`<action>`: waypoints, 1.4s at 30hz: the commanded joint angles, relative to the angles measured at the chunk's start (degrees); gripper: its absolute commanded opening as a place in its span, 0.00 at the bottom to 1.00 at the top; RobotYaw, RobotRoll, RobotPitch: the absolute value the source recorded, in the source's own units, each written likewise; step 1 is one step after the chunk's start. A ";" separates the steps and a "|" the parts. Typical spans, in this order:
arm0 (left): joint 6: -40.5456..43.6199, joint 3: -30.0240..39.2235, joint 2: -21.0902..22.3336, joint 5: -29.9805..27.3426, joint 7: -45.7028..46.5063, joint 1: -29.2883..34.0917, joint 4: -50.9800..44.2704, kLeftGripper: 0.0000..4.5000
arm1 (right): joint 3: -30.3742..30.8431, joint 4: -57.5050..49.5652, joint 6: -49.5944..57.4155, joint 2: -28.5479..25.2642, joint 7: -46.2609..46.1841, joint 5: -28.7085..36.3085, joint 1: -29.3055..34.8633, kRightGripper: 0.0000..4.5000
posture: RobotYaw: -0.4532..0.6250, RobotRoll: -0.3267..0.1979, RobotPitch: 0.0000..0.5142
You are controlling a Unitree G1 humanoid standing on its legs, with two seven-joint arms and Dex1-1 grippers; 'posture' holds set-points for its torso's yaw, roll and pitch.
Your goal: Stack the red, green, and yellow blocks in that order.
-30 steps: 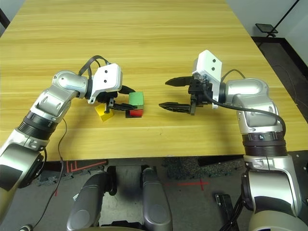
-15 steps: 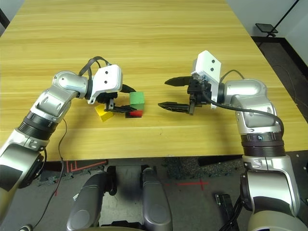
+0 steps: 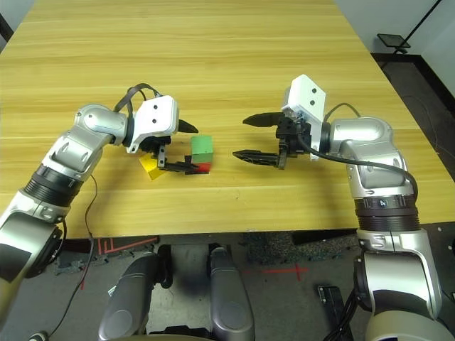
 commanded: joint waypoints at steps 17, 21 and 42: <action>44.38 18.50 5.66 -8.67 20.05 17.13 -34.28 0.99 | -0.05 0.90 -0.74 -0.81 0.31 0.27 0.90 1.00 | 0.61 0.85 0.53; 43.22 18.33 2.28 -8.40 25.82 20.41 -37.33 0.99 | 0.48 1.92 -1.18 -0.31 0.45 0.07 -0.01 1.00 | 0.63 0.84 0.52; 42.13 15.50 2.84 -15.48 29.97 27.63 -41.83 0.99 | 2.07 6.92 -3.89 0.96 0.69 -1.08 -2.54 1.00 | 0.64 0.83 0.53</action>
